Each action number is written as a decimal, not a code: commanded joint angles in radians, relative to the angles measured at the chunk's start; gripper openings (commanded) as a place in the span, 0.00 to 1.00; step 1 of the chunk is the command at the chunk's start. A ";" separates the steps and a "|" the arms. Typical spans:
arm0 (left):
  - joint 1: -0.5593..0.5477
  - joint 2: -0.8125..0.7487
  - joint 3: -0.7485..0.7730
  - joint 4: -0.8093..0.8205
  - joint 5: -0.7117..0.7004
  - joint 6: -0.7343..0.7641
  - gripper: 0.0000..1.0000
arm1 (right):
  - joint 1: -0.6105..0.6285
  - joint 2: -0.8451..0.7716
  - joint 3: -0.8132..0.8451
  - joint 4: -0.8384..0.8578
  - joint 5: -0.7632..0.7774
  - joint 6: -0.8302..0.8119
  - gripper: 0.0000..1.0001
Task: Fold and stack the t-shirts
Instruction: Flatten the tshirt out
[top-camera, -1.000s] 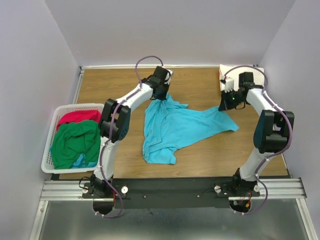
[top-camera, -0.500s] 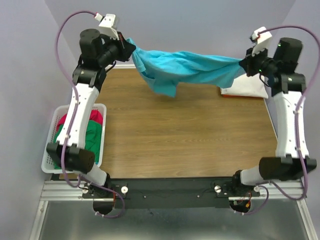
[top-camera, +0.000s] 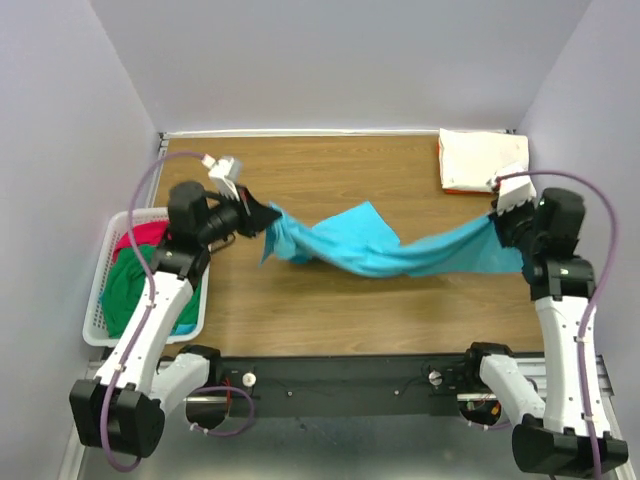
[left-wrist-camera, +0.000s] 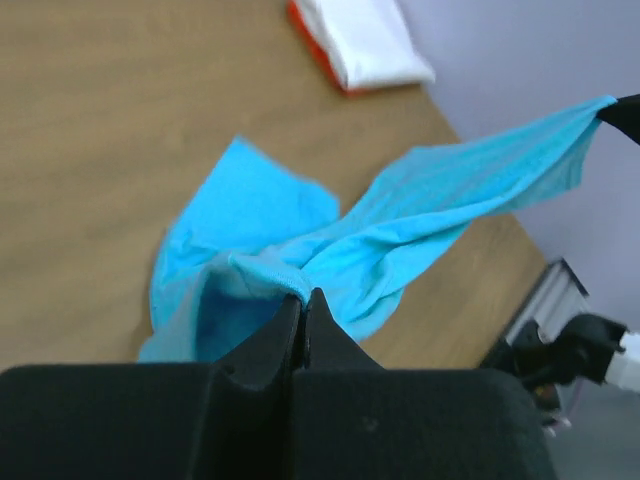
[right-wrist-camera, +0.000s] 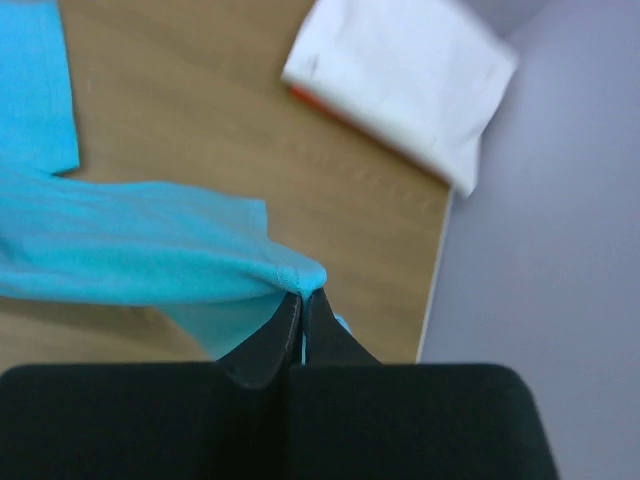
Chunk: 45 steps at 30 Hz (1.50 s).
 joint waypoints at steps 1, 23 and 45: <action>-0.013 -0.031 -0.326 0.010 0.163 -0.112 0.00 | -0.008 -0.031 -0.259 -0.065 0.113 -0.072 0.07; -0.037 -0.166 -0.447 -0.234 -0.258 -0.205 0.57 | -0.007 0.353 -0.163 -0.111 -0.274 -0.036 0.68; -0.040 0.178 -0.419 -0.200 -0.695 -0.389 0.48 | -0.008 0.288 -0.209 -0.111 -0.331 0.006 0.69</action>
